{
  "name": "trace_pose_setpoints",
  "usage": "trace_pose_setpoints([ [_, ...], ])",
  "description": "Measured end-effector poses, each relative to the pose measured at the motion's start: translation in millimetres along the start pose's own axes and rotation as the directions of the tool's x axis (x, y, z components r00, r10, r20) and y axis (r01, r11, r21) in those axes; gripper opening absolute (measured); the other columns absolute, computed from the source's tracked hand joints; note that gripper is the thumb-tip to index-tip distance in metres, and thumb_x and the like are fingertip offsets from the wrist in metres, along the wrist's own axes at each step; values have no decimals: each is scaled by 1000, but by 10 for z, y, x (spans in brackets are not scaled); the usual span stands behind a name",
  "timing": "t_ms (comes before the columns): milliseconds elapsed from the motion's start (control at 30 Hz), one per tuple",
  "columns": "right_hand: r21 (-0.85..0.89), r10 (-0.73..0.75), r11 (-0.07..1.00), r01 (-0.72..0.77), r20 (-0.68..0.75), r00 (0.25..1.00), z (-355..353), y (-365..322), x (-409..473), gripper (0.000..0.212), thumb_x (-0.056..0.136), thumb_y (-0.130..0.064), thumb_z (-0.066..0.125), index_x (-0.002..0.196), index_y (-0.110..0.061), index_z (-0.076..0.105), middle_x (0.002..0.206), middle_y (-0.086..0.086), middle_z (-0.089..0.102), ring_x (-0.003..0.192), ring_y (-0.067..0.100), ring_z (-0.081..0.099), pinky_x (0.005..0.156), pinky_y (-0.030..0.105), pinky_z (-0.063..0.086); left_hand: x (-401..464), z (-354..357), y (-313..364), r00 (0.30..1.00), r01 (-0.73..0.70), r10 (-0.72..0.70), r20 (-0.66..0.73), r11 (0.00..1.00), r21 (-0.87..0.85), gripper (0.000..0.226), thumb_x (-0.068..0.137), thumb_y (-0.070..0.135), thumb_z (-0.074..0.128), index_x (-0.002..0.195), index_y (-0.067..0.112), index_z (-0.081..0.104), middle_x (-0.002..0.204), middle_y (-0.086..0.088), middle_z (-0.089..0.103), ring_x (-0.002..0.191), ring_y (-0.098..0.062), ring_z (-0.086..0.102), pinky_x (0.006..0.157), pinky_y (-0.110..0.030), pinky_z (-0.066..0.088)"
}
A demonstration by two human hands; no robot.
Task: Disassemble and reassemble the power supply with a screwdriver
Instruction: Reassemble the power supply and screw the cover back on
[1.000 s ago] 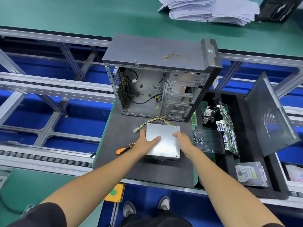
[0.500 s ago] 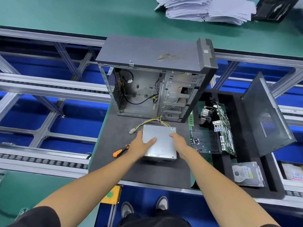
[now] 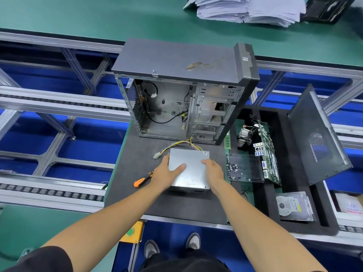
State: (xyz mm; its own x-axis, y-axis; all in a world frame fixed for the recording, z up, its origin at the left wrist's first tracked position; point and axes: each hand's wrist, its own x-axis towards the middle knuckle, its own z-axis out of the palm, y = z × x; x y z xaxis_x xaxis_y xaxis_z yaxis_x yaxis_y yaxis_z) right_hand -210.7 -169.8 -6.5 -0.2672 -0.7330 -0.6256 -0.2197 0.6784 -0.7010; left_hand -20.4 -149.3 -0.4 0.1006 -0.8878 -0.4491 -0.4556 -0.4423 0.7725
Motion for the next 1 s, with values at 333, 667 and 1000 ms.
trace_pose_setpoints([
  [333, -256, -51, 967, 9, -157, 986, 112, 26, -17, 32, 92, -42, 31, 93, -54, 61, 87, -11, 54, 108, 20, 34, 100, 43, 23, 64, 16, 21, 995, 72, -78, 58, 993, 95, 74, 83, 68, 65, 141, 32, 35, 124, 5, 60, 108, -22, 55, 82, -34, 39],
  [667, -309, -13, 950, -37, -156, 988, 89, 28, 45, 39, 92, -39, 24, 96, -56, 59, 100, -9, 60, 108, 17, 38, 96, 40, 20, 182, 44, 214, 960, 173, -235, 155, 927, 334, 72, 96, 62, 53, 136, 10, 23, 136, -19, 52, 112, -36, 56, 85, -40, 46],
  [1000, -259, -153, 962, 83, -263, 952, 152, 54, 9, 34, 91, -46, 42, 103, -40, 74, 104, 6, 72, 86, 27, 52, 73, 36, 39, 34, 33, 62, 993, -3, -22, 113, 976, 218, 62, 95, 62, 53, 126, 13, 32, 127, -14, 44, 117, -37, 50, 98, -45, 43],
])
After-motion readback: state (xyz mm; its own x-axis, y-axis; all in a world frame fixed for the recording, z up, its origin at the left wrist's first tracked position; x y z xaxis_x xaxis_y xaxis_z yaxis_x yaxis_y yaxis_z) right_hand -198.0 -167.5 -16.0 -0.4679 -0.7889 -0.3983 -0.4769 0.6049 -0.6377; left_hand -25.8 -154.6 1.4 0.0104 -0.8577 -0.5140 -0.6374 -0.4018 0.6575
